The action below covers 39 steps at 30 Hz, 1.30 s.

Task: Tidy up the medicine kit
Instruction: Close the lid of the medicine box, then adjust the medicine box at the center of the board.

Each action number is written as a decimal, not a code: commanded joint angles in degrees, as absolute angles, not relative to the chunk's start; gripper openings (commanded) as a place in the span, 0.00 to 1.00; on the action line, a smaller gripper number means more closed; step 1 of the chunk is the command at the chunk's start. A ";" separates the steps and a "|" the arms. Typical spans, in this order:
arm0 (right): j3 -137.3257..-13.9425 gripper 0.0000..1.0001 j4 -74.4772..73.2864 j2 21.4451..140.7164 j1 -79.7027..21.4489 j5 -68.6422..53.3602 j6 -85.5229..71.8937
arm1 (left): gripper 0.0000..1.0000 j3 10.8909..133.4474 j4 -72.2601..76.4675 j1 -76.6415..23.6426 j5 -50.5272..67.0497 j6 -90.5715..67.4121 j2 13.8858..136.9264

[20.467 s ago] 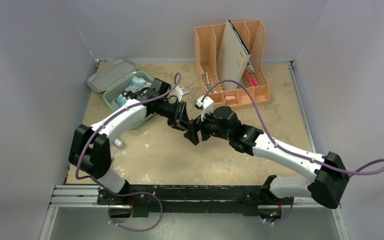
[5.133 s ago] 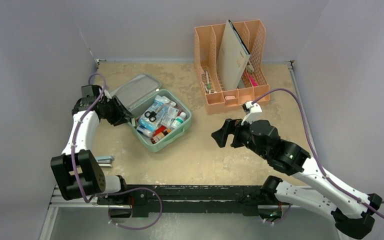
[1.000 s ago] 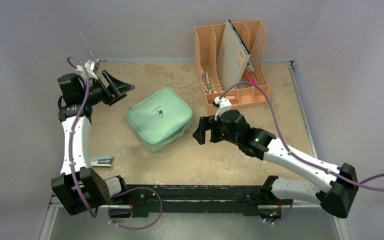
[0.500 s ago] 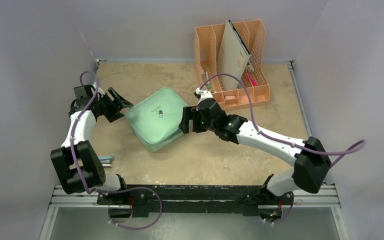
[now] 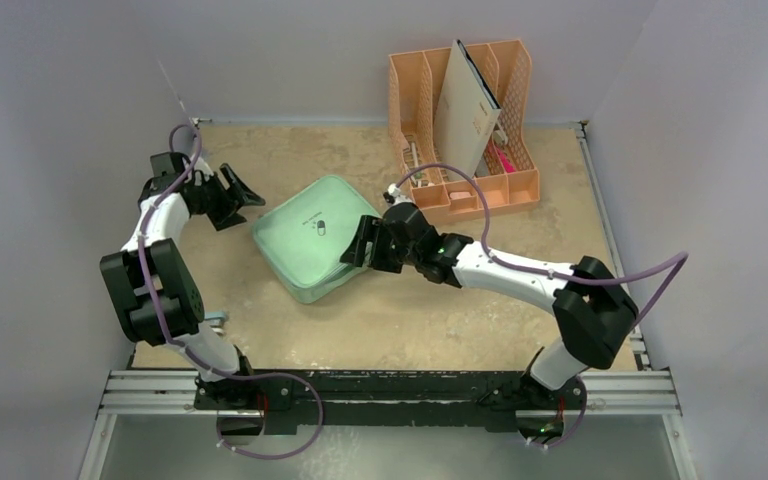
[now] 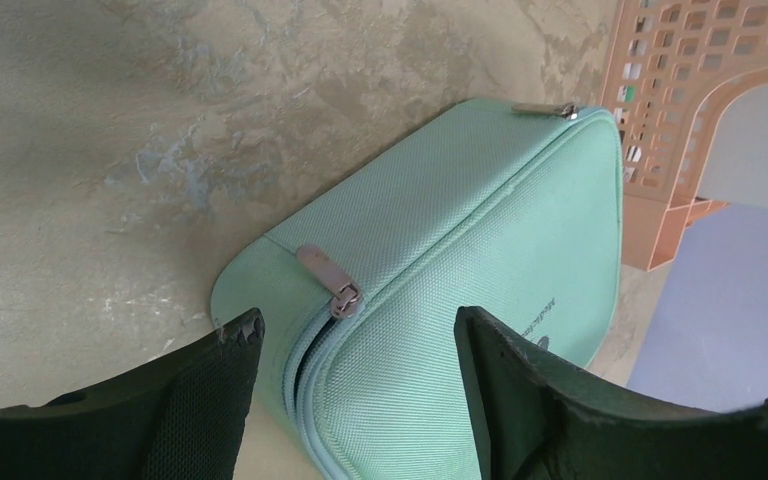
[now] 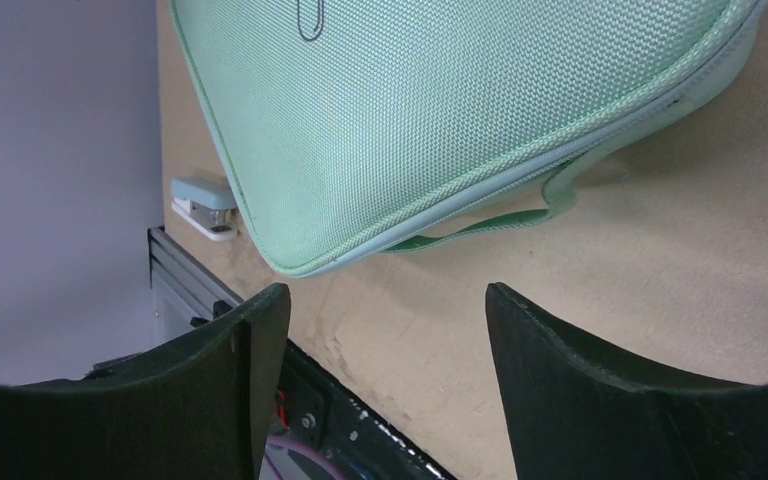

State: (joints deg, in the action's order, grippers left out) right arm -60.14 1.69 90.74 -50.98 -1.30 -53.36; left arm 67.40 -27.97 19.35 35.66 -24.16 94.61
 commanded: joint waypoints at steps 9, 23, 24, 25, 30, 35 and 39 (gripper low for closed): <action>-56.29 0.75 2.65 84.59 -50.74 -4.26 -50.79 | 0.64 60.74 -29.15 17.29 42.48 -22.63 89.32; -45.68 0.77 -3.42 71.42 -48.94 2.91 -47.40 | 0.52 45.42 -26.60 15.54 45.94 -33.12 72.02; -45.36 0.77 -3.73 70.65 -48.32 3.41 -47.84 | 0.52 44.76 -26.63 15.15 45.81 -33.89 70.59; -45.11 0.77 -3.97 69.92 -47.56 3.62 -48.30 | 0.52 43.98 -26.54 14.62 45.50 -34.90 68.84; -43.29 0.76 -3.08 67.34 -43.98 2.34 -51.67 | 0.56 42.44 -28.41 14.02 42.93 -37.02 61.57; -43.31 0.76 -1.48 67.83 -43.51 2.07 -54.59 | 0.64 50.69 -33.02 14.02 34.30 -32.47 62.23; -42.83 0.72 2.83 70.62 -43.10 3.71 -59.58 | 0.66 57.35 -29.18 13.98 36.46 -31.44 70.31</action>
